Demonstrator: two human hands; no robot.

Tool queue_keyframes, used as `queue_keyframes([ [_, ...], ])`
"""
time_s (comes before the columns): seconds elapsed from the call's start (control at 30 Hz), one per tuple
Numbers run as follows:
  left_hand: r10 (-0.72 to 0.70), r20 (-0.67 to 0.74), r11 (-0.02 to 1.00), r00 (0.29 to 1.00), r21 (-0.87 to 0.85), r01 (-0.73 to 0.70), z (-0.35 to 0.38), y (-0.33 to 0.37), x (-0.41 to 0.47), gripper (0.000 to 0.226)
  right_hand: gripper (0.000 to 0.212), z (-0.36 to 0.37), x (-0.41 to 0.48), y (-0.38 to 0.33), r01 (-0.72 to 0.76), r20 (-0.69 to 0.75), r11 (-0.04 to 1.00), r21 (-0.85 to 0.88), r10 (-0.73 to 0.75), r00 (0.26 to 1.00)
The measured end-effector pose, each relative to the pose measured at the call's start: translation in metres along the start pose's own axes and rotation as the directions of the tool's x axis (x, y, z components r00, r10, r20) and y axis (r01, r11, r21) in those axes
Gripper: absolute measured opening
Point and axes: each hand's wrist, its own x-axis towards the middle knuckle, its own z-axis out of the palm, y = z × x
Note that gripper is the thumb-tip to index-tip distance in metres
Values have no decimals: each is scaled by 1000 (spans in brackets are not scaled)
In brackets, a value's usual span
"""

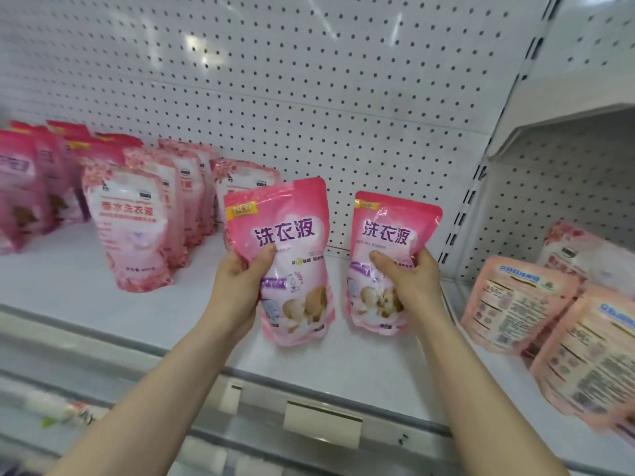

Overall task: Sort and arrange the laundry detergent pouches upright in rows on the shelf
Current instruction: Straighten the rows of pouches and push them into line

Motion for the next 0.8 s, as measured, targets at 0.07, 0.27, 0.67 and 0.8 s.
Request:
queue_keyframes([
  [0.07, 51, -6, 999, 999, -1, -51, -7, 11, -8, 29, 41, 3, -11, -19, 41, 14, 998, 51, -42, 999],
  [0.27, 97, -96, 994, 991, -30, -101, -55, 41, -34, 36, 24, 40, -57, -53, 19, 121, 990, 142, -36, 992],
  [0.67, 134, -245, 991, 960, 17, -134, -261, 130, -49, 26, 23, 227, -139, -66, -73, 174, 956, 285, 23, 984],
  [0.8, 199, -267, 980, 943, 70, -187, -336, 172, -39, 21, 14, 309, -165, -76, -64, 198, 946, 317, 0, 980],
])
